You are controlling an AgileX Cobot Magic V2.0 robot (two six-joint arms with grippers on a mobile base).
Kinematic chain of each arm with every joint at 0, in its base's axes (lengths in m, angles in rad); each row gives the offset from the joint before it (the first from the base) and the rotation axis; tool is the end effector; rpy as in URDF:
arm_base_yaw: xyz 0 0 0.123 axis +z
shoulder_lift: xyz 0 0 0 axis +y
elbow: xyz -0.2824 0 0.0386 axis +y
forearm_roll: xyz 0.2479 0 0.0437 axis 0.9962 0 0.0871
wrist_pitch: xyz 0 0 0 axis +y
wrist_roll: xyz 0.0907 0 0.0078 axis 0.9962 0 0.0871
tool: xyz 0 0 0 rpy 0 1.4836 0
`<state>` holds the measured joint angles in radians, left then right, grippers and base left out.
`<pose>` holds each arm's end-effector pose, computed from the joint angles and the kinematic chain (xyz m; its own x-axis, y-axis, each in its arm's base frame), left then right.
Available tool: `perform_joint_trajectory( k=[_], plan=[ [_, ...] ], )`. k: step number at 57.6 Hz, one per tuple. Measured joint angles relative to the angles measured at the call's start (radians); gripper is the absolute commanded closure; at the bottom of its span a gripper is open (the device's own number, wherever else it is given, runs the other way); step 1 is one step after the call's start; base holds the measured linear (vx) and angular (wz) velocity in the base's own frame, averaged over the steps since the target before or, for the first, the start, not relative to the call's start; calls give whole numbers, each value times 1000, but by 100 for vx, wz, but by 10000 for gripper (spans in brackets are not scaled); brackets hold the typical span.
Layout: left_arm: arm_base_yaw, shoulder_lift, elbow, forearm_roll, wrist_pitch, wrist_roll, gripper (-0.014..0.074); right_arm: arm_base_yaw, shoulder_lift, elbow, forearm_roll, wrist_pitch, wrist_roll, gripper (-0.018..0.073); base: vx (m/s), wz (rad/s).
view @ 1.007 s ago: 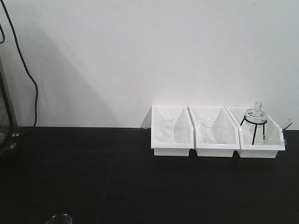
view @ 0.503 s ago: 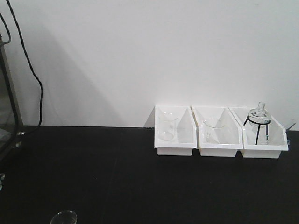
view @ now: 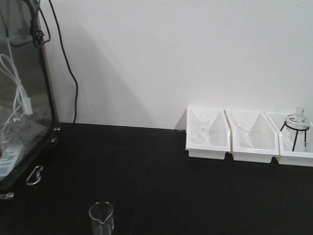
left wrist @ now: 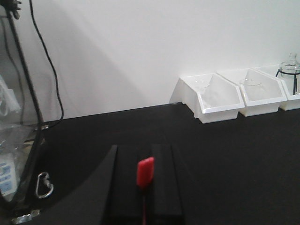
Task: Sort red and green spoons into left cabinet
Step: 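Drive away from the bench holding both spoons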
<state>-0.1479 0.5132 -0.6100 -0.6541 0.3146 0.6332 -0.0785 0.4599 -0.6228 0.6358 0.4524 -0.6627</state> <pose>0.1009 -0.0324 0.3565 -0.0669 0.0132 -0.9977 0.3307 0.9437 -0.0097 0.0904 0.0167 0.3554 -0.1078 -0.0657 -0.9920 -0.1899 0.9808 -0.0444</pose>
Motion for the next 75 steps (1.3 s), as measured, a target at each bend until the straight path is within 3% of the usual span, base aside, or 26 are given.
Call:
perform_joint_trajectory(
  k=[75],
  plan=[
    [0, 0, 0, 0, 0, 0, 597, 0, 0, 0, 1, 0, -1, 559, -15, 54]
  ],
)
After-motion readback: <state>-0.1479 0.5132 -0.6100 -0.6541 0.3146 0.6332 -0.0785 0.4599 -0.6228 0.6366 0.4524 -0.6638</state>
